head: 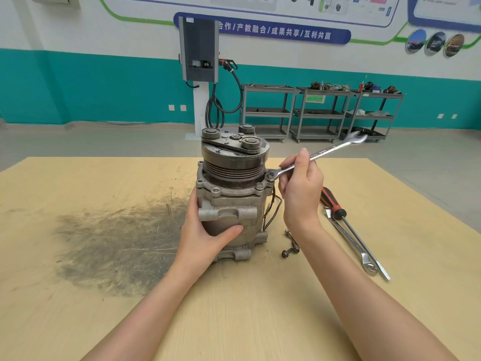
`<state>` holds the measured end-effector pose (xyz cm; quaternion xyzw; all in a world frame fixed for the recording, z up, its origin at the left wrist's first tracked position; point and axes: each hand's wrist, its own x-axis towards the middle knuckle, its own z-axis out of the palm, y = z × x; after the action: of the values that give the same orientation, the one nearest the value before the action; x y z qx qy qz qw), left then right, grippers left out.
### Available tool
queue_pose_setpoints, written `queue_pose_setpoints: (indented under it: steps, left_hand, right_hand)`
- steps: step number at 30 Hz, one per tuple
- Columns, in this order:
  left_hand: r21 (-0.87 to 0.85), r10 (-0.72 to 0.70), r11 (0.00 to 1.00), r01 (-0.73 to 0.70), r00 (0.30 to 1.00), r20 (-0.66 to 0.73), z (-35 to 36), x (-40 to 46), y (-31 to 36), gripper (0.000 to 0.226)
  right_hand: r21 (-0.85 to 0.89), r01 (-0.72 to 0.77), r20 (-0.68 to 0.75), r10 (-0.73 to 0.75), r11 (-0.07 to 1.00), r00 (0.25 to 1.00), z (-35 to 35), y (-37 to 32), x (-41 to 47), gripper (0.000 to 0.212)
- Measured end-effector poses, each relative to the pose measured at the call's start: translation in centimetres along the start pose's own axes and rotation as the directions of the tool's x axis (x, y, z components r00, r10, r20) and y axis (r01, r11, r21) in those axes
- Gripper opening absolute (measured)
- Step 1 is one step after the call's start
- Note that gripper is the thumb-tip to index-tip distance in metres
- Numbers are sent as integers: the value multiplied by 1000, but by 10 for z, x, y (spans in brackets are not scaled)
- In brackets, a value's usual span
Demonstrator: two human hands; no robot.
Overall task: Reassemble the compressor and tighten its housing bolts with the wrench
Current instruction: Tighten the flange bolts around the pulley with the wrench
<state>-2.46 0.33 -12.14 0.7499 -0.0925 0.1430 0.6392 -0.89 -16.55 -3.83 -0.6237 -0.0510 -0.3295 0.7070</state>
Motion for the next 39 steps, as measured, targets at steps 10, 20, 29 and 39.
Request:
queue_pose_setpoints:
  steps: [10, 20, 29, 39]
  left_hand:
    - [5, -17, 1000, 17, 1000, 0, 0, -1, 2, 117]
    - [-12, -31, 999, 31, 1000, 4, 1, -1, 3, 116]
    - [-8, -33, 999, 32, 999, -1, 1, -1, 4, 115]
    - [0, -29, 1000, 29, 1000, -12, 0, 0, 2, 112]
  right_hand:
    - [96, 52, 17, -54, 994, 998, -2, -10, 4, 42]
    - [310, -500, 246, 440, 809, 864, -11, -8, 19, 36]
    - [211, -632, 333, 553, 746, 764, -14, -9, 28, 31]
    - [-72, -613, 448, 575, 787, 684, -14, -18, 50, 29]
